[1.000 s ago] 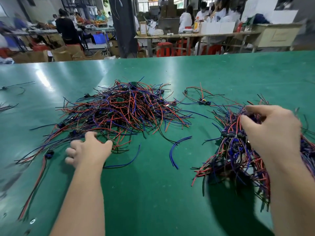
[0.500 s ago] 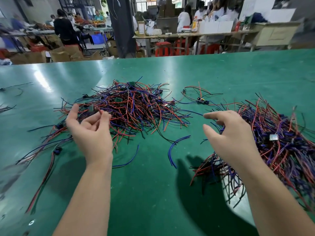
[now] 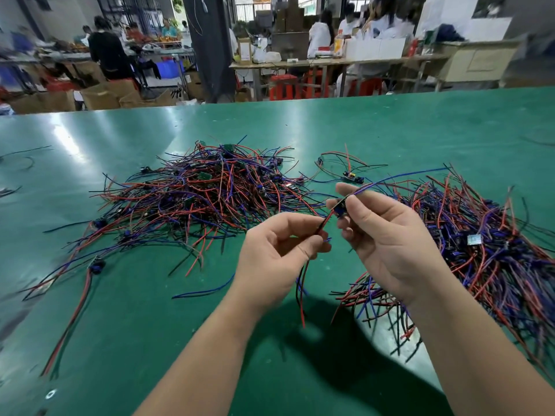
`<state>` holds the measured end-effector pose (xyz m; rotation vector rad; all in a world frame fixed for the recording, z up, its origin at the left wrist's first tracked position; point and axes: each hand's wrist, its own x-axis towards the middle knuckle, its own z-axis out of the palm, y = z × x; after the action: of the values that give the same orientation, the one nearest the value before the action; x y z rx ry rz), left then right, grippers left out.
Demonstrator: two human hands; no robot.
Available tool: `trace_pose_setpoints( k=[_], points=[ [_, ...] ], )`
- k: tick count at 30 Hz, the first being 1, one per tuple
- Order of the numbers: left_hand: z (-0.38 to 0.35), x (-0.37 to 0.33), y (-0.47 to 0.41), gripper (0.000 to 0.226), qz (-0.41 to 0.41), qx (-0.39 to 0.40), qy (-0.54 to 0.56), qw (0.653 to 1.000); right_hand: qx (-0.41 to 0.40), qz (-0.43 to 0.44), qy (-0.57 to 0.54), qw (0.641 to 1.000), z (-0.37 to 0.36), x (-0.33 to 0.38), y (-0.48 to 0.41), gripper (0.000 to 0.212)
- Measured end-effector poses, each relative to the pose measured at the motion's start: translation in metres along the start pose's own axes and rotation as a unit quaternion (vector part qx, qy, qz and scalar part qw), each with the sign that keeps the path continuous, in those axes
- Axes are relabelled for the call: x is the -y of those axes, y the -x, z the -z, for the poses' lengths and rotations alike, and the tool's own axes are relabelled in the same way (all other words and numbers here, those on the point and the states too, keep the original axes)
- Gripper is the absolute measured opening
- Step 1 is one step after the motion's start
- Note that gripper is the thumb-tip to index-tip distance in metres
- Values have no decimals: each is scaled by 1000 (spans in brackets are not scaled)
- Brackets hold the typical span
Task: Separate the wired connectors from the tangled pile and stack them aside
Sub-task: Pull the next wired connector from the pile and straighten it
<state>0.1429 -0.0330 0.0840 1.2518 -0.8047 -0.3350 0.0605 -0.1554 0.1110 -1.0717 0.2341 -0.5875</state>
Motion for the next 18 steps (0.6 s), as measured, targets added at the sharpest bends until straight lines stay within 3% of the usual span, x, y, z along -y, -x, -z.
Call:
trace_pose_setpoints(
  k=[3, 6, 9, 12, 18],
  points=[
    [3, -5, 1, 22, 84, 34, 55, 994, -22, -1, 14, 1000, 1, 1, 0, 17],
    [3, -9, 2, 18, 166, 47, 97, 980, -38, -10, 72, 997, 3, -2, -1, 24],
    [2, -7, 2, 27, 173, 32, 59, 983, -20, -46, 166, 985, 3, -8, -1, 34],
    [3, -4, 2, 19, 183, 47, 28, 982, -24, -39, 209, 977, 5, -9, -2, 23],
    [11, -8, 7, 12, 229, 242, -69, 940, -118, 18, 118, 986, 17, 9, -8, 14]
  ],
)
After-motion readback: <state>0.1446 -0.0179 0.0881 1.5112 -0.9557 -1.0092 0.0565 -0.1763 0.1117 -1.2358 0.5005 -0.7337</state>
